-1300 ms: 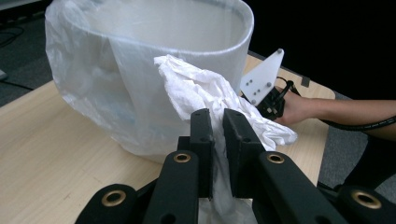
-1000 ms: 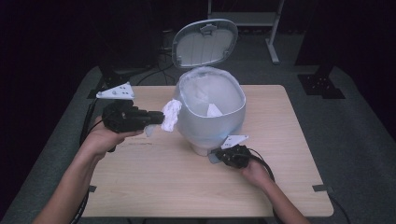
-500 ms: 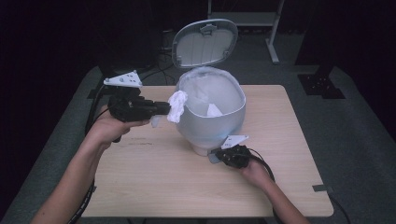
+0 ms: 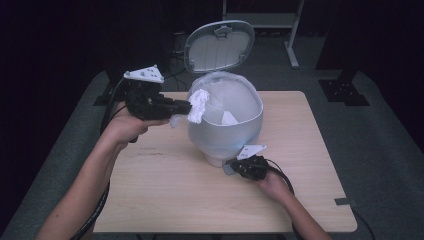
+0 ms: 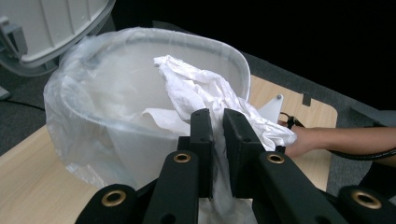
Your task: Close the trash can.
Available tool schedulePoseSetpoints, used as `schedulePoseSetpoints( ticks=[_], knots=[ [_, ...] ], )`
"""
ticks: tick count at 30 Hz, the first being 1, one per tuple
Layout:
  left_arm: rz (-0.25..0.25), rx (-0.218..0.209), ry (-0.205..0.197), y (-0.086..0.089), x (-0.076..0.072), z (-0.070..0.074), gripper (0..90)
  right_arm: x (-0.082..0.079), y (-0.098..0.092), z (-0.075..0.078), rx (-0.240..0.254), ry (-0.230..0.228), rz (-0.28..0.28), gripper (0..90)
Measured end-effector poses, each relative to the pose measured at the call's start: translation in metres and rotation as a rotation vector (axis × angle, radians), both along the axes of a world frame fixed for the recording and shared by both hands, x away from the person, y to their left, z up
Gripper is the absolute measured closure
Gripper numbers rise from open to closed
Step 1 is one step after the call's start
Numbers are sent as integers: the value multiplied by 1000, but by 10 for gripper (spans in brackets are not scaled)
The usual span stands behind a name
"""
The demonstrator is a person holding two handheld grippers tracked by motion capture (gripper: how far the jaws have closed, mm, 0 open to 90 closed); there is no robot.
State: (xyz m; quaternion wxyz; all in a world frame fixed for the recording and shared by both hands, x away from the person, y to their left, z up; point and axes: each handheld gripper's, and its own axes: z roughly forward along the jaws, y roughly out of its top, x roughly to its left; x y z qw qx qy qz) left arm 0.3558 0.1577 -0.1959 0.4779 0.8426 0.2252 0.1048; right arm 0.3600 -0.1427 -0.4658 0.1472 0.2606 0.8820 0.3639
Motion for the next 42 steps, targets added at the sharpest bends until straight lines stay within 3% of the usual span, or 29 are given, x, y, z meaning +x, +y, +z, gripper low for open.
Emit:
schedulePoseSetpoints(
  ticks=[16,27,42],
  knots=[
    [-19,27,5,-20,12,6,827,0,1,0,-4,-3,2,840],
    [-33,39,-1,-43,21,15,827,0,0,0,-3,-3,4,840],
    [-18,56,17,-58,41,18,827,0,0,0,-3,-2,9,840]
  ],
)
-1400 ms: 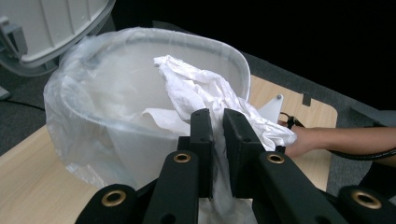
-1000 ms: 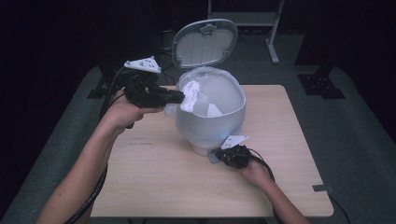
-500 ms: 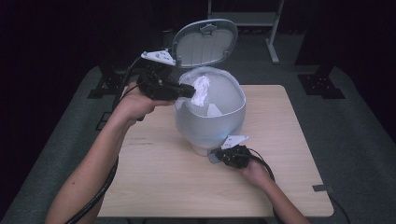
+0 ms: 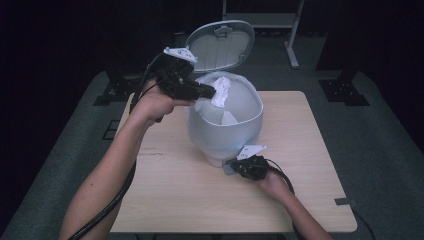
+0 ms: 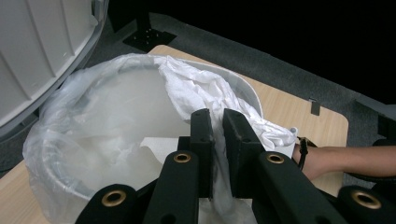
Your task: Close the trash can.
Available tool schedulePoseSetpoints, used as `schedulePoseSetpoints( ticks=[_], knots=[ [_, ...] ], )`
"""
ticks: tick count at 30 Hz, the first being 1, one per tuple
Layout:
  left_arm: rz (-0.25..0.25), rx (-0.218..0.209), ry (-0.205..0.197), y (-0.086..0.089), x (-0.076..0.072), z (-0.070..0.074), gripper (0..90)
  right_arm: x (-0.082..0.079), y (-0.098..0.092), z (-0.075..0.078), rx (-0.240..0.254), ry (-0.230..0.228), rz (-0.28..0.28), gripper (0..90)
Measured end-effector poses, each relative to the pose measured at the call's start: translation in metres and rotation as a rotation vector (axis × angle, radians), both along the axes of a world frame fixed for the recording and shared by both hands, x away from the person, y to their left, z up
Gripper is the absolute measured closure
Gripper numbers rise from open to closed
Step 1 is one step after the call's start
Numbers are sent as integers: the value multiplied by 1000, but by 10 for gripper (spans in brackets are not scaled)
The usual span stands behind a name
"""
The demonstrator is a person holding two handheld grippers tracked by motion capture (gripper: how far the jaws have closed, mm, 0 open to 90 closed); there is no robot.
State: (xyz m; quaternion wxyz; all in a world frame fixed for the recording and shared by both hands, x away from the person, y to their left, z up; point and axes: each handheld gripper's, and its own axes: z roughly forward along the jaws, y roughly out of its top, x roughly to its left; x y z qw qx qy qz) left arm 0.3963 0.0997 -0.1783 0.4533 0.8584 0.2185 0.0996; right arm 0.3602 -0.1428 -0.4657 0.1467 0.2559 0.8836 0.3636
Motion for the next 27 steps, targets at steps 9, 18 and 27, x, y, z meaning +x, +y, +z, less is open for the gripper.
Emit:
schedulePoseSetpoints(
  ticks=[9,18,27],
  knots=[
    [-7,11,-8,-15,7,3,827,0,0,0,0,0,3,840],
    [-7,14,-1,-28,18,1,827,0,0,0,3,1,3,840],
    [11,0,6,-35,30,-8,827,0,0,0,4,0,0,840]
  ],
)
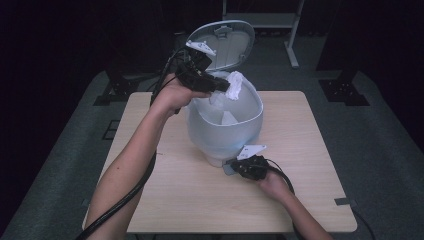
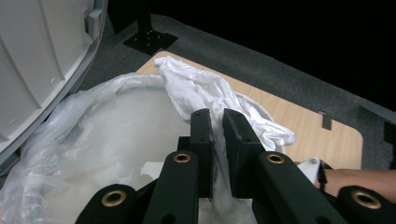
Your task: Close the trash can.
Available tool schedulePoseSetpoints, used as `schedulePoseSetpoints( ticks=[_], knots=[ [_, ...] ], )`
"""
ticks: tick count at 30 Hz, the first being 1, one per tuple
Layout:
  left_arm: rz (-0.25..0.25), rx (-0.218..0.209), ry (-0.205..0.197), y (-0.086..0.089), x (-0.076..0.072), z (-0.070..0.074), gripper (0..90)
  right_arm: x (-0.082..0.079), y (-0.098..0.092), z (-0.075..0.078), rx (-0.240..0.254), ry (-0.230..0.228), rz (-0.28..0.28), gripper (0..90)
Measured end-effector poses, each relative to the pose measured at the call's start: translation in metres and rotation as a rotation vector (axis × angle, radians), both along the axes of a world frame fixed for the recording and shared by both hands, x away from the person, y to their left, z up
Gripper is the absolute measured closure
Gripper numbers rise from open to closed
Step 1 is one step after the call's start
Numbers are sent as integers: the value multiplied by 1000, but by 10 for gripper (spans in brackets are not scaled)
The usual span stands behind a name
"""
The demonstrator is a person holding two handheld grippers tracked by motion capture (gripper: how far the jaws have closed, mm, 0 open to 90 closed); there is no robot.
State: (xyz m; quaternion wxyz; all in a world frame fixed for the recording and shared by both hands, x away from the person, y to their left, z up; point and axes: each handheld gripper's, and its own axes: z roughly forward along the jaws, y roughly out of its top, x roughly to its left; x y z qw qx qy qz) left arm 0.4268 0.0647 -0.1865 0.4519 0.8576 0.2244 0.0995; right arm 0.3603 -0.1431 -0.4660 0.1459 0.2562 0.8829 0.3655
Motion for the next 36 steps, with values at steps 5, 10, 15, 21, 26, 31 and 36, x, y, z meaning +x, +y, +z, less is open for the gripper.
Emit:
schedulePoseSetpoints(
  ticks=[5,10,15,21,26,31,36],
  knots=[
    [5,1,6,-3,7,-7,827,0,0,0,4,1,1,840],
    [11,14,4,-6,12,-10,826,0,-1,0,6,2,2,840],
    [26,23,9,-6,18,-16,826,0,-1,0,7,1,1,840],
    [54,40,3,-7,24,-24,732,0,-1,0,7,3,1,840],
    [54,36,-1,-8,23,-27,653,0,-1,-1,9,3,0,839],
    [33,17,9,-6,18,-28,623,1,-1,-1,10,3,1,840],
    [17,1,9,-2,11,-26,604,1,-1,-1,11,3,0,839]
  ],
)
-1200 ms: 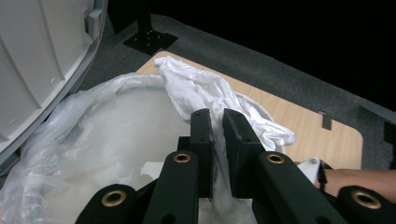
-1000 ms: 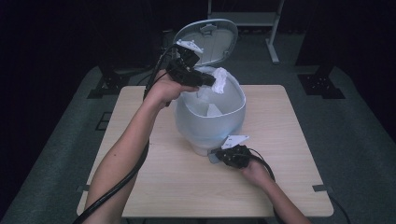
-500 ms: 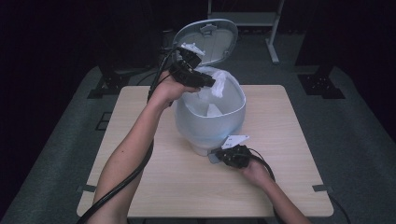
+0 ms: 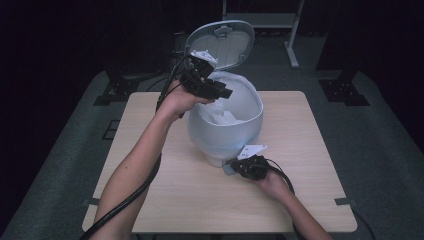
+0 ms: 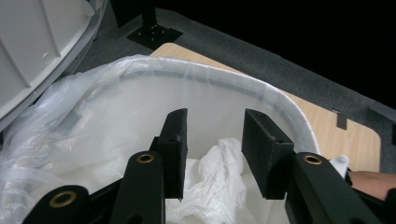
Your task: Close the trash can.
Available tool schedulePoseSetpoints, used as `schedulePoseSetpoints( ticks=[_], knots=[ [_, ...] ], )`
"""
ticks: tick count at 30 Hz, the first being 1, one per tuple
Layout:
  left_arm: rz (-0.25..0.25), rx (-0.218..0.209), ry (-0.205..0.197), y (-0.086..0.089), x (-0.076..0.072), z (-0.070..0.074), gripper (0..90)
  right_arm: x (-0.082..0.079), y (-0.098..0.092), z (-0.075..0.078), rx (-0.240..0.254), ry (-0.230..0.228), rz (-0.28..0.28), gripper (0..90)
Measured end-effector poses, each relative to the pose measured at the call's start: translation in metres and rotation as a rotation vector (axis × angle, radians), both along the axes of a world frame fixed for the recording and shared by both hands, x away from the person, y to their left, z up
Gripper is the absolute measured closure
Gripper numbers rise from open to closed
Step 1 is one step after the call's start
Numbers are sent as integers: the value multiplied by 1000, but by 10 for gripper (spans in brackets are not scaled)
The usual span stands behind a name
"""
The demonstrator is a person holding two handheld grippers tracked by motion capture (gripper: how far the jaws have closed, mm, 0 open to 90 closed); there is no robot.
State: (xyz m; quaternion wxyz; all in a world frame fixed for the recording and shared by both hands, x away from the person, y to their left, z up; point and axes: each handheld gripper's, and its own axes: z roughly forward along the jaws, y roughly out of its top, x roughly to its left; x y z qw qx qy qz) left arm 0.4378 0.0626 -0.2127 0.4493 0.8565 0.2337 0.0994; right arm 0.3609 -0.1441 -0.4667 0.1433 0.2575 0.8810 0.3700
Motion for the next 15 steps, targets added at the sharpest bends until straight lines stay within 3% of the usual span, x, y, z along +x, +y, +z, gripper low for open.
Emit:
schedulePoseSetpoints(
  ticks=[15],
  knots=[
    [-25,-24,-17,19,-22,0,527,-1,0,0,-4,-1,-2,840]
  ],
)
